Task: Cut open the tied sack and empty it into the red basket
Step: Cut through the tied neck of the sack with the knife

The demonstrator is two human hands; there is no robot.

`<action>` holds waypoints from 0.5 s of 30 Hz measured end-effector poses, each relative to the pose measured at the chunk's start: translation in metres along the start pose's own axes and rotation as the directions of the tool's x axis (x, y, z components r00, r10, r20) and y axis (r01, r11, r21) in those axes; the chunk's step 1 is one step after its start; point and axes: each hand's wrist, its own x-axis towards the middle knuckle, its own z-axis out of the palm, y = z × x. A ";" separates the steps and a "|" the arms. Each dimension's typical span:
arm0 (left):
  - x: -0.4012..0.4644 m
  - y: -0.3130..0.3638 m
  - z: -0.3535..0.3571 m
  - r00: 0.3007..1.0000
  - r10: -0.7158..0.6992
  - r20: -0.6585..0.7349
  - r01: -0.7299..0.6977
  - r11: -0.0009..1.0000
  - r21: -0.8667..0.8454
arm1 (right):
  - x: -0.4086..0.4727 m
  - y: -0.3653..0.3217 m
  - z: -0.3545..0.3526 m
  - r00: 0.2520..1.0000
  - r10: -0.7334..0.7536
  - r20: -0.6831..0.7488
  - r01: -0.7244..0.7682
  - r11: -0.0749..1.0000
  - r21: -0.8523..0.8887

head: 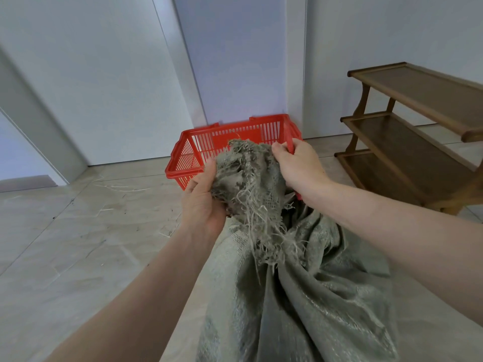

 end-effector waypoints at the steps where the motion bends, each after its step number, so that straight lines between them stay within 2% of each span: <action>1: 0.004 0.000 -0.005 1.000 0.007 -0.020 -0.007 1.000 0.003 | 0.002 0.003 -0.001 1.000 0.025 -0.009 -0.025 0.999 0.032; 5: 0.010 0.002 -0.014 0.996 -0.004 -0.085 0.006 1.000 0.024 | 0.008 0.010 -0.007 0.991 0.116 -0.066 -0.106 0.985 0.136; 8: 0.008 0.004 -0.009 0.987 -0.147 -0.068 0.156 0.976 0.153 | 0.006 0.010 -0.010 0.992 0.125 0.010 -0.125 0.986 0.113; 10: 0.005 0.002 -0.005 0.961 -0.273 -0.044 0.275 0.927 0.256 | 0.000 0.007 -0.011 0.990 0.054 0.128 -0.057 0.998 0.020; 12: 0.003 0.000 -0.003 0.942 -0.336 -0.026 0.327 0.894 0.306 | -0.005 0.004 -0.011 0.979 0.003 0.202 0.022 0.992 -0.123; 15: 0.004 0.000 -0.007 0.961 -0.275 -0.037 0.273 0.913 0.303 | -0.002 0.007 -0.015 0.987 -0.028 0.159 0.055 0.984 -0.169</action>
